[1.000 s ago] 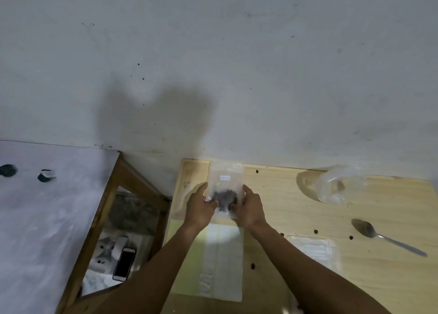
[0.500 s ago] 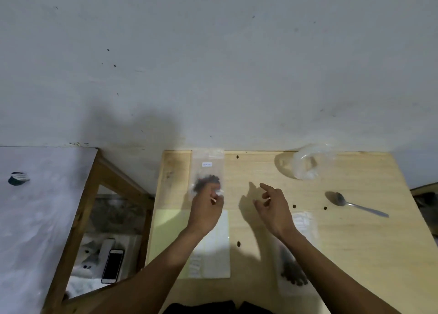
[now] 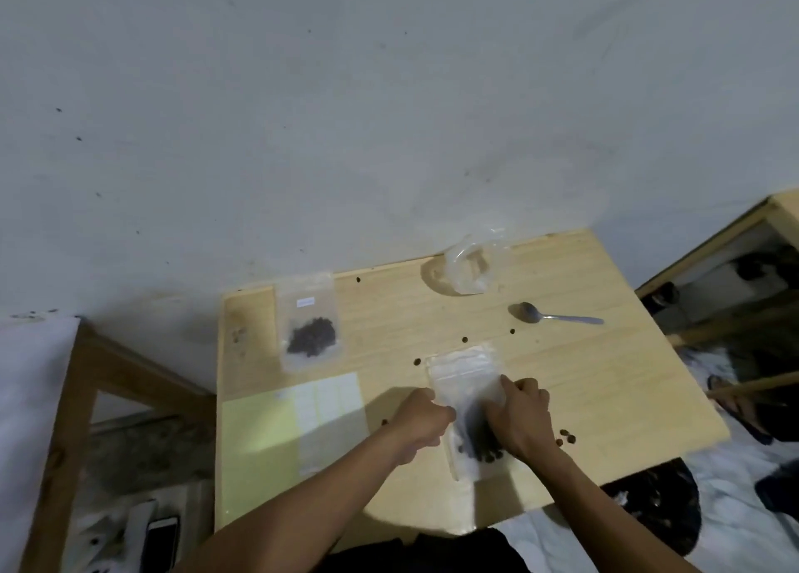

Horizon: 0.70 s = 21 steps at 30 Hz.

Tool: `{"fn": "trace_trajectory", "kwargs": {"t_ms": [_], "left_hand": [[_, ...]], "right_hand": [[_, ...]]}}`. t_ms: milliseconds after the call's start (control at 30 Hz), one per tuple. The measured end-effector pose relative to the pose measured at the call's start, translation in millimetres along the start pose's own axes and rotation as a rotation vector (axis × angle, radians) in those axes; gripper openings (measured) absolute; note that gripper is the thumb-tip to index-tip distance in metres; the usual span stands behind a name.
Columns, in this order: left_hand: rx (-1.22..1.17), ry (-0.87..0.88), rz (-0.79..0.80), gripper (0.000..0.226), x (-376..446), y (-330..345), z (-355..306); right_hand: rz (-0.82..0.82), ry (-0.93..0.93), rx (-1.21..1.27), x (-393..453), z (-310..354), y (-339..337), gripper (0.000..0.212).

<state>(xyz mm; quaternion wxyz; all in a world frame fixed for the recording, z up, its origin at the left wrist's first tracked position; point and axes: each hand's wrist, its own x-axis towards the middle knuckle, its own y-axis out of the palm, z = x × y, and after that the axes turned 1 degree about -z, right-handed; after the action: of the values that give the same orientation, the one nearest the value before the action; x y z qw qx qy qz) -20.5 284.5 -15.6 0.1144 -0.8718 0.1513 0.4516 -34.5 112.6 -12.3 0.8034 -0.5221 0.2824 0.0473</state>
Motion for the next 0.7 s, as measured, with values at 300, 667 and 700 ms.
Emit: {"fn": "trace_trajectory", "kwargs": {"t_ms": [300,667,700], "left_hand": [[0.057,0.262,-0.291,0.017,-17,-3,1],[-0.369,0.402,-0.65,0.02,-51,-107,39],[-0.39,0.401,-0.695,0.02,-56,-118,47]], "right_hand": [[-0.294,-0.127,0.289,-7,16,-2,0.02],[0.174,-0.287,0.755,-17,127,20,0.034],[0.205,-0.289,0.738,-19,134,29,0.033]]}}
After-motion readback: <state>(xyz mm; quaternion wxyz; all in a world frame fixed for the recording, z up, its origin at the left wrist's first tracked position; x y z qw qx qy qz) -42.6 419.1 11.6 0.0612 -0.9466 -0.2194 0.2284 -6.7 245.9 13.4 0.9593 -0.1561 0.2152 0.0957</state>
